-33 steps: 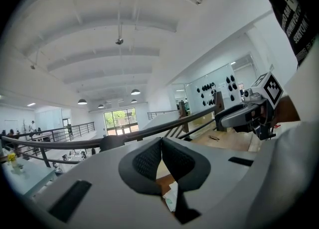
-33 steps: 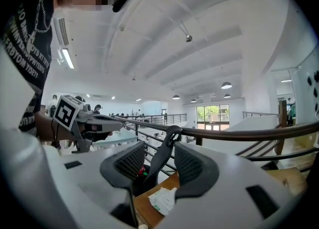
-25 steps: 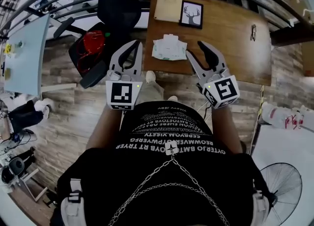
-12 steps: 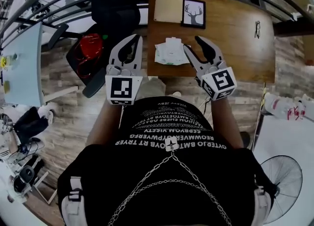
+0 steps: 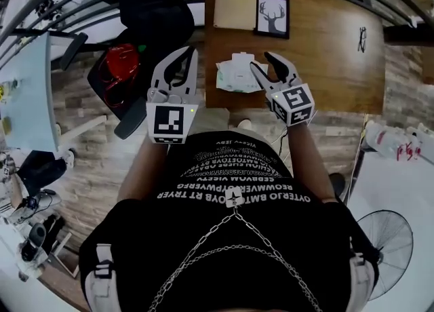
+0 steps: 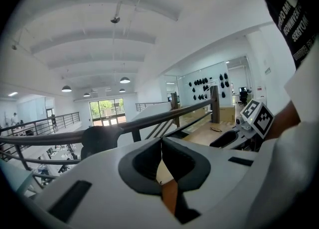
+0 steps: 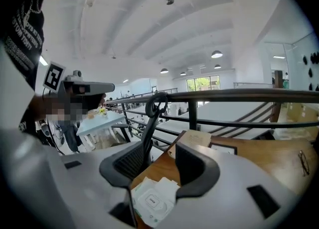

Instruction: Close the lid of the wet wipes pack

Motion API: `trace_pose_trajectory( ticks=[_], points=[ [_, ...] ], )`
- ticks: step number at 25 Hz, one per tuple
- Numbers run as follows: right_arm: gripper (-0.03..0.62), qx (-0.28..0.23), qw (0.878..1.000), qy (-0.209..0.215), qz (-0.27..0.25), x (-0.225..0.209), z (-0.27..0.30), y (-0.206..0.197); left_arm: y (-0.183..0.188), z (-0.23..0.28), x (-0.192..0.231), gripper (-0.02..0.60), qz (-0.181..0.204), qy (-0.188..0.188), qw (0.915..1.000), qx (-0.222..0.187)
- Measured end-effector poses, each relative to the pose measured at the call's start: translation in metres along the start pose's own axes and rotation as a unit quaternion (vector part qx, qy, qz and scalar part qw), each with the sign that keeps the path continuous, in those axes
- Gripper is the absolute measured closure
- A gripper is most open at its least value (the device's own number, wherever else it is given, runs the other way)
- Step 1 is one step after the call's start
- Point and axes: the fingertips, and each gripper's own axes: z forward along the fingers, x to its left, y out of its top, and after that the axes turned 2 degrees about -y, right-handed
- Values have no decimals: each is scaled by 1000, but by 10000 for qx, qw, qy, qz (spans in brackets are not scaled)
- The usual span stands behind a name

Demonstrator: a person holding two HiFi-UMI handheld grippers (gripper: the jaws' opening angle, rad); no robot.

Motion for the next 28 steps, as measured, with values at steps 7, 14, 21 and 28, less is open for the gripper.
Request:
trace_pose_trajectory(
  ticks=[7, 14, 21, 28],
  points=[
    [396, 526, 9983, 25, 235, -10, 33, -50, -22, 11, 10, 554, -106, -70, 9997, 214],
    [380, 1118, 9926, 87, 464, -21, 63, -104, -43, 17, 6, 554, -174, -208, 9987, 433],
    [362, 1546, 9856, 96, 671, -31, 89, -147, -57, 18, 2, 554, -134, -307, 9973, 647],
    [347, 1881, 9800, 2, 652, -39, 108, -173, -69, 10, 8, 554, -162, -237, 9960, 841]
  ],
)
